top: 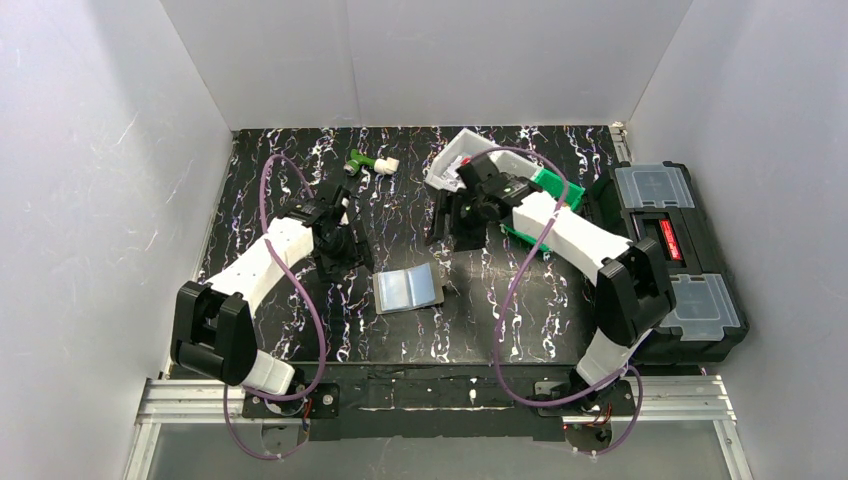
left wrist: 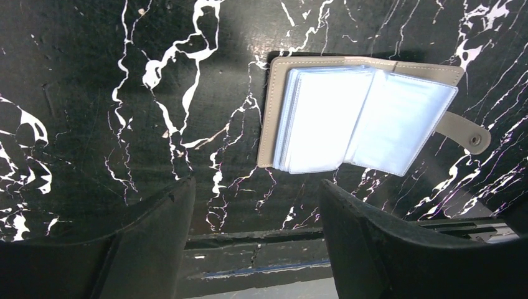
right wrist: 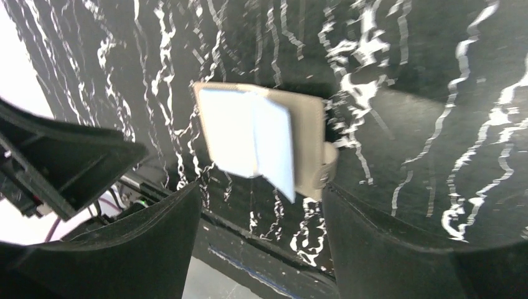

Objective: Take the credit cards out of the card holder
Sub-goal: Remove the credit card from the card holder.

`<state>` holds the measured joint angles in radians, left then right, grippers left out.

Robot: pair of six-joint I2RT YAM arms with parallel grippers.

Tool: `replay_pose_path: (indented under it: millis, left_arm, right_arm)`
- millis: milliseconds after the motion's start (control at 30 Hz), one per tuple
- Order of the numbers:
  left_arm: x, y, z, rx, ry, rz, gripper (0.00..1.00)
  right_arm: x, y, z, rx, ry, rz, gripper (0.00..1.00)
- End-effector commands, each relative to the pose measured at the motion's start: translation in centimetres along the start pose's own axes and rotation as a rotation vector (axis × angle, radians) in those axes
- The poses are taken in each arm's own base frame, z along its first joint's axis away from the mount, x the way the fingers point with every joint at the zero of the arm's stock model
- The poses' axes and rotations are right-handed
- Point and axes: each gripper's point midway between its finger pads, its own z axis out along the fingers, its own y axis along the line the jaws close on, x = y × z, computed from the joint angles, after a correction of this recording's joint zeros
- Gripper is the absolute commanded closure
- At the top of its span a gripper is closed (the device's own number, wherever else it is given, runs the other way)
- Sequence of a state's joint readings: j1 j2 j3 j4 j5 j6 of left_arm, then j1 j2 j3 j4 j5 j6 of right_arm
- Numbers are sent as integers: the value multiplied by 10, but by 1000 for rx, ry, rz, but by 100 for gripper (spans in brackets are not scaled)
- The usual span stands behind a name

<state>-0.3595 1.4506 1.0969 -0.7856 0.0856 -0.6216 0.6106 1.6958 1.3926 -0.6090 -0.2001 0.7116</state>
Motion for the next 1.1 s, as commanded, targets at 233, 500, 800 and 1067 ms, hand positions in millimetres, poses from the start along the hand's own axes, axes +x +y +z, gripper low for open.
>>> replay_pose_path:
  millis: [233, 500, 800, 1067]
  left_arm:
    - [-6, 10, -12, 18, -42, -58, 29]
    - [-4, 13, -13, 23, -28, -65, 28]
    - [-3, 14, -11, 30, -21, -70, 28]
    - [-3, 14, -10, 34, -19, -72, 28]
  right_arm:
    - [56, 50, 33, -3, 79, -139, 27]
    - [74, 48, 70, 81, 152, -200, 27]
    - [84, 50, 97, 137, 198, -265, 26]
    - [92, 33, 114, 241, 228, -307, 26]
